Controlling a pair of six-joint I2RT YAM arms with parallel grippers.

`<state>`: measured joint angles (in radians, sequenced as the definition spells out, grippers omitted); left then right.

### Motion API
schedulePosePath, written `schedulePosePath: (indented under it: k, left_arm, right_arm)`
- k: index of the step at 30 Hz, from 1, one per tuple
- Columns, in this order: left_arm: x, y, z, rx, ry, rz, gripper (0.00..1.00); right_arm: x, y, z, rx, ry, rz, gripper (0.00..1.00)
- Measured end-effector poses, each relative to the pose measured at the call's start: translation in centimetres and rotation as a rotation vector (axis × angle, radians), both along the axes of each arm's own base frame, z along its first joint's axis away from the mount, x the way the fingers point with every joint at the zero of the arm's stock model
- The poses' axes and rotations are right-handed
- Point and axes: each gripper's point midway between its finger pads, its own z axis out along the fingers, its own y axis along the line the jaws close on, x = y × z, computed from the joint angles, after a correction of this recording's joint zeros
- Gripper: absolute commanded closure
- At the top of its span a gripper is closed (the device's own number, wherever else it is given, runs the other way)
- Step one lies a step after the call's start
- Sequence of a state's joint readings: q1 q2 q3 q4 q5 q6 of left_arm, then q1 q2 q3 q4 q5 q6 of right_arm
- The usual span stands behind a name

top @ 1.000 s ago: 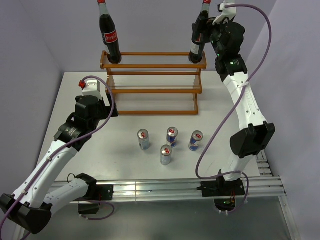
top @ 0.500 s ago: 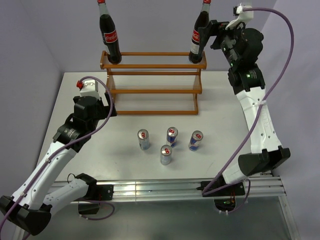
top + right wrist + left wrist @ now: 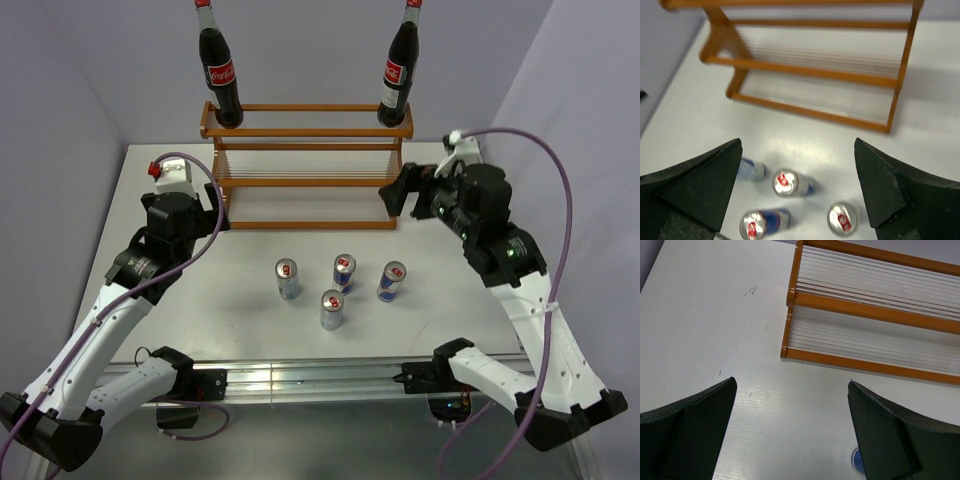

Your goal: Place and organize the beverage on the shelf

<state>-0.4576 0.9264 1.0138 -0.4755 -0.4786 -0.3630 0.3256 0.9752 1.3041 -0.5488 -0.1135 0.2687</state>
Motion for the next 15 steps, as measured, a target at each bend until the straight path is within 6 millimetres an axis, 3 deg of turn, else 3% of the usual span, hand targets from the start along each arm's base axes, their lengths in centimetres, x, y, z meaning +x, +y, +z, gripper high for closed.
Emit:
schedulePosePath:
  k: [7,12,15]
  left_arm:
    - [0.2,0.6,-0.1,-0.001,0.001,0.033,0.0]
    - [0.2,0.6,-0.3,-0.001,0.006,0.037,0.0]
    - [0.3,0.5,-0.4,0.001,0.01,0.036,0.01]
  right_arm:
    - [-5.1,-0.2,-9.5,-0.147,0.237,-0.05,0.0]
    - [-7.6,-0.2,-15.0,-0.234,0.361,-0.039,0.0]
    - [-8.0,-0.6,-16.9,-0.263,0.407,-0.059,0.02]
